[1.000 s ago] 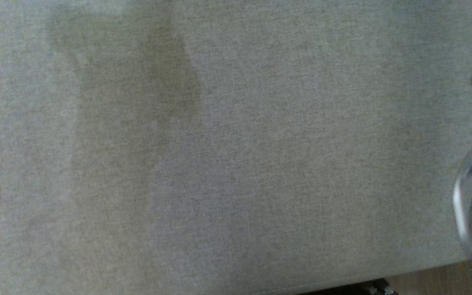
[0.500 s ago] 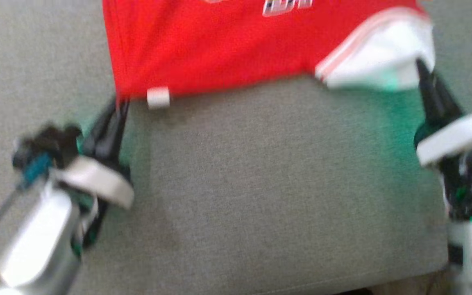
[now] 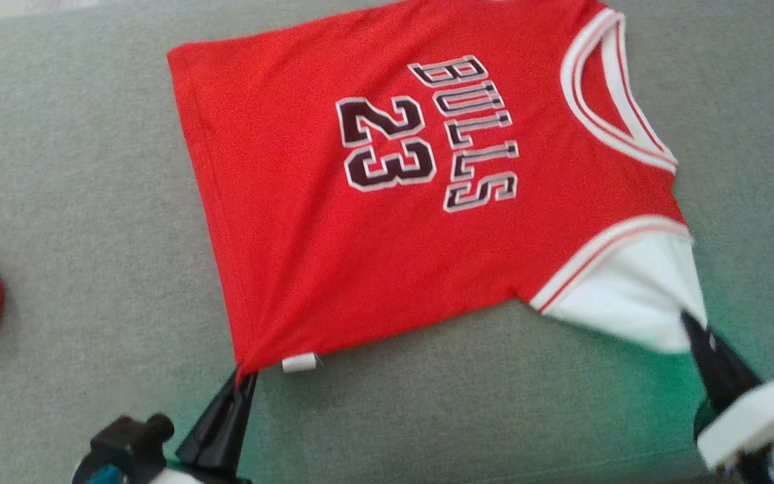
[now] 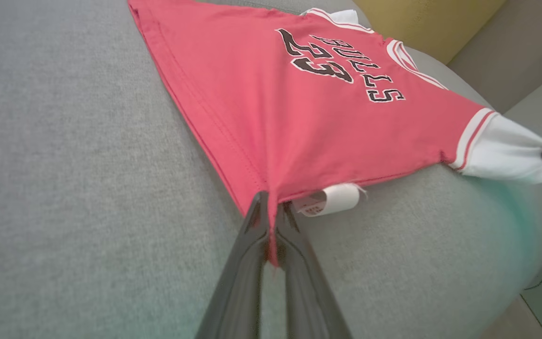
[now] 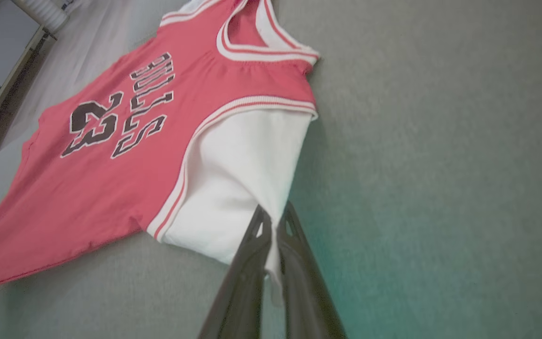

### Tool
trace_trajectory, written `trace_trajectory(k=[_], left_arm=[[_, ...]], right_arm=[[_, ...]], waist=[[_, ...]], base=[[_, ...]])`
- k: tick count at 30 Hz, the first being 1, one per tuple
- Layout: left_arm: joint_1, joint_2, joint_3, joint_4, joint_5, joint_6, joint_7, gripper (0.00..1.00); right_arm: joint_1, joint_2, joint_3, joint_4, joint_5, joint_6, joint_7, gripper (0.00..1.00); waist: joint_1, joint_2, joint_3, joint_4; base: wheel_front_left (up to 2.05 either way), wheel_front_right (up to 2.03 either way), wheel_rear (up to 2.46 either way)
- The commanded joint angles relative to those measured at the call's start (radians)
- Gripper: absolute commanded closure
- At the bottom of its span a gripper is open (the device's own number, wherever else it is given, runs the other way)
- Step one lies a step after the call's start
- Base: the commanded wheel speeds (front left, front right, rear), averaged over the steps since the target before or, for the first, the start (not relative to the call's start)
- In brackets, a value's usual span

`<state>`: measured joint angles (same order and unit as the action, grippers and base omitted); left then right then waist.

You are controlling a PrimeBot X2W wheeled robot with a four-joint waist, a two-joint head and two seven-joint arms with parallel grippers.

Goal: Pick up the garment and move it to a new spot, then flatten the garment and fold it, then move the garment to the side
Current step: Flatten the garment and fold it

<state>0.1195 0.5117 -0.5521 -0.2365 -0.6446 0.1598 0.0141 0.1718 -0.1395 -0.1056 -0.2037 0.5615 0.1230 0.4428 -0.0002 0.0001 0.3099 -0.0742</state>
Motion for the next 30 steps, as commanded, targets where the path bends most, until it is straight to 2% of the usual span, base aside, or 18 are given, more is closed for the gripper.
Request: trace_trajectory(k=[1, 6, 10, 21, 30], left_arm=[[0.007, 0.024, 0.027, -0.067, -0.013, 0.013, 0.005, 1.00], [0.028, 0.030, 0.032, -0.120, -0.035, 0.027, 0.026, 1.00], [-0.008, 0.053, 0.040, -0.128, -0.045, 0.021, 0.072, 1.00], [-0.255, 0.078, 0.116, -0.095, -0.153, -0.014, 0.245, 1.00], [-0.440, 0.072, 0.136, -0.009, -0.221, -0.029, 0.366, 1.00]], right_arm=[[0.044, 0.001, 0.003, -0.071, 0.002, 0.008, 0.016, 1.00], [0.085, 0.028, -0.029, -0.122, 0.020, 0.008, 0.038, 1.00], [0.033, 0.039, -0.029, -0.128, 0.028, 0.008, 0.070, 1.00], [-0.301, 0.013, -0.025, -0.067, 0.037, 0.008, 0.220, 1.00], [-0.550, -0.020, -0.017, 0.061, -0.009, 0.008, 0.282, 1.00]], waist=[[0.0002, -0.0001, 0.000, 0.011], [0.0002, -0.0001, 0.004, 0.015], [0.0002, -0.0001, 0.013, 0.011], [0.0002, -0.0001, 0.062, 0.015], [0.0002, -0.0001, 0.128, 0.028]], base=[[0.00, 0.00, 0.00], [0.00, 0.00, 0.00], [0.00, 0.00, 0.00], [0.00, 0.00, 0.00], [0.00, 0.00, 0.00]])
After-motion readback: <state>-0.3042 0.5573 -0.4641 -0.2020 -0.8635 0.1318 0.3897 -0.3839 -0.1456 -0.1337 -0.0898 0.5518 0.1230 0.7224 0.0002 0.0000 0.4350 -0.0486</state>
